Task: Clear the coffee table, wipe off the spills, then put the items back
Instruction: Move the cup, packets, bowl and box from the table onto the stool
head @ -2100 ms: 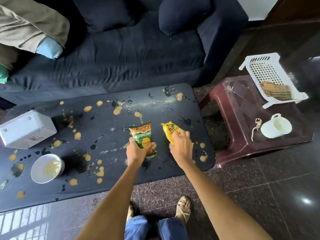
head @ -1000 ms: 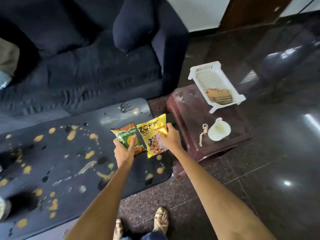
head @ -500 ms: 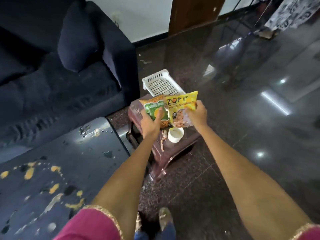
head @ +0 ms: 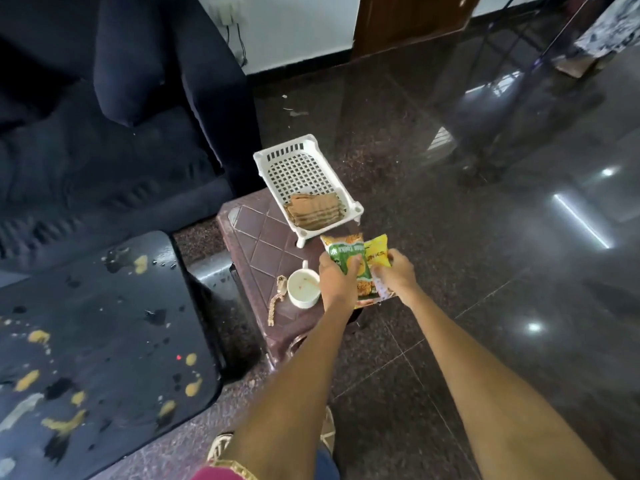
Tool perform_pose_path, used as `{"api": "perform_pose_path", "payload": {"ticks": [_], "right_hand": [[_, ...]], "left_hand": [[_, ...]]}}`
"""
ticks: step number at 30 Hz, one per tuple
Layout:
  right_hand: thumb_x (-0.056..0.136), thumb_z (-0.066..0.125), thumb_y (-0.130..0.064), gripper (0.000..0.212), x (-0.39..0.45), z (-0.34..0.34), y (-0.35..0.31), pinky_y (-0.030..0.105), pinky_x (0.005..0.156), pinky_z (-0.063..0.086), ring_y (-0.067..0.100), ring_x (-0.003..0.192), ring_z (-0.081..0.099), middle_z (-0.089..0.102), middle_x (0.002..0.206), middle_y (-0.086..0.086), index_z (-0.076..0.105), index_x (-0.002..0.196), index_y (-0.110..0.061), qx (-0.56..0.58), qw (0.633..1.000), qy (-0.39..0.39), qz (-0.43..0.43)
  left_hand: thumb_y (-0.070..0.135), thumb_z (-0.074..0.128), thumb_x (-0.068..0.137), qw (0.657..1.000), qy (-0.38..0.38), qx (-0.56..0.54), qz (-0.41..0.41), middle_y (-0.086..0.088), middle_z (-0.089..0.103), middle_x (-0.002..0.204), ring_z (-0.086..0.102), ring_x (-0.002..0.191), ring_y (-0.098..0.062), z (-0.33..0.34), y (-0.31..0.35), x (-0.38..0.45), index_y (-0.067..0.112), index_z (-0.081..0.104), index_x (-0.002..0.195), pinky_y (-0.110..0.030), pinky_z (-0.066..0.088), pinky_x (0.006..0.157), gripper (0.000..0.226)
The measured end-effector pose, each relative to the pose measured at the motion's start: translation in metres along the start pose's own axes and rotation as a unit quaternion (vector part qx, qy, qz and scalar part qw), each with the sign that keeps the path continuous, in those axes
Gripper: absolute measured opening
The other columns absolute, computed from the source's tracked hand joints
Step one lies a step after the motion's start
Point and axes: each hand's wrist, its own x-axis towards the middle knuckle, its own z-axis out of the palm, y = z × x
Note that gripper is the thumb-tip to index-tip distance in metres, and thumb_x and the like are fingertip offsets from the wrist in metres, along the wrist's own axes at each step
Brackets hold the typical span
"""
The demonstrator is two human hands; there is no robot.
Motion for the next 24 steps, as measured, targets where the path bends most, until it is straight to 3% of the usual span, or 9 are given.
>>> {"api": "perform_pose_path", "payload": {"ticks": [3, 6, 9, 12, 17, 20, 24], "right_hand": [[0.085, 0.058, -0.015, 0.005, 0.026, 0.01, 0.005, 0.041, 0.074, 0.048, 0.03, 0.084, 0.061, 0.066, 0.089, 0.013, 0.057, 0.086, -0.011, -0.002, 0.998, -0.053, -0.033], [0.088, 0.05, -0.01, 0.022, 0.044, 0.015, 0.009, 0.037, 0.074, 0.047, 0.029, 0.092, 0.06, 0.065, 0.102, 0.013, 0.059, 0.108, -0.01, -0.001, 0.993, -0.116, -0.019], [0.083, 0.046, 0.0, 0.033, 0.055, 0.014, 0.017, 0.04, 0.078, 0.05, 0.032, 0.094, 0.06, 0.064, 0.103, 0.016, 0.059, 0.111, -0.009, -0.045, 0.989, -0.139, -0.024], [0.078, 0.048, 0.005, 0.037, 0.058, 0.014, 0.024, 0.044, 0.078, 0.052, 0.035, 0.092, 0.061, 0.066, 0.099, 0.018, 0.061, 0.11, -0.007, -0.065, 0.99, -0.115, -0.045], [0.088, 0.053, -0.011, 0.041, 0.059, 0.019, 0.026, 0.047, 0.088, 0.048, 0.035, 0.101, 0.06, 0.065, 0.109, 0.018, 0.05, 0.129, -0.007, -0.055, 0.992, -0.09, -0.073], [0.09, 0.054, -0.015, 0.043, 0.057, 0.019, 0.024, 0.048, 0.094, 0.043, 0.036, 0.112, 0.051, 0.058, 0.116, 0.021, 0.047, 0.131, -0.004, -0.109, 0.986, -0.032, -0.122], [0.091, 0.054, -0.013, 0.035, 0.053, 0.017, 0.014, 0.046, 0.088, 0.042, 0.035, 0.11, 0.05, 0.057, 0.114, 0.019, 0.052, 0.125, -0.004, -0.142, 0.97, 0.064, -0.186]], "left_hand": [[0.036, 0.056, 0.091, 0.999, 0.006, 0.009, -0.039, -0.016, 0.049, 0.133, 0.049, 0.122, -0.033, 0.026, -0.008, 0.003, 0.001, 0.029, 0.136, -0.038, 0.04, 0.096, 0.063], [0.038, 0.053, 0.092, 0.997, 0.006, 0.053, -0.051, -0.017, 0.044, 0.134, 0.043, 0.126, -0.034, 0.042, -0.014, 0.009, 0.0, 0.032, 0.135, -0.038, 0.034, 0.1, 0.061], [0.041, 0.053, 0.092, 0.995, 0.016, 0.079, -0.063, -0.019, 0.043, 0.13, 0.043, 0.122, -0.035, 0.051, -0.016, 0.021, -0.001, 0.039, 0.13, -0.039, 0.034, 0.102, 0.058], [0.039, 0.053, 0.092, 0.994, 0.035, 0.072, -0.072, -0.02, 0.039, 0.134, 0.039, 0.126, -0.035, 0.058, -0.014, 0.029, -0.002, 0.032, 0.137, -0.04, 0.032, 0.105, 0.063], [0.038, 0.05, 0.093, 0.985, 0.079, 0.126, -0.087, -0.019, 0.028, 0.144, 0.028, 0.132, -0.032, 0.062, -0.004, 0.033, -0.005, 0.005, 0.147, -0.033, 0.021, 0.109, 0.082], [0.038, 0.049, 0.094, 0.983, 0.081, 0.152, -0.063, -0.019, 0.023, 0.148, 0.024, 0.136, -0.032, 0.064, -0.002, 0.029, -0.005, 0.003, 0.147, -0.034, 0.017, 0.113, 0.082], [0.037, 0.049, 0.094, 0.981, 0.073, 0.176, -0.043, -0.019, 0.023, 0.148, 0.025, 0.136, -0.031, 0.063, -0.008, 0.029, -0.005, 0.002, 0.147, -0.034, 0.02, 0.114, 0.082]]}}
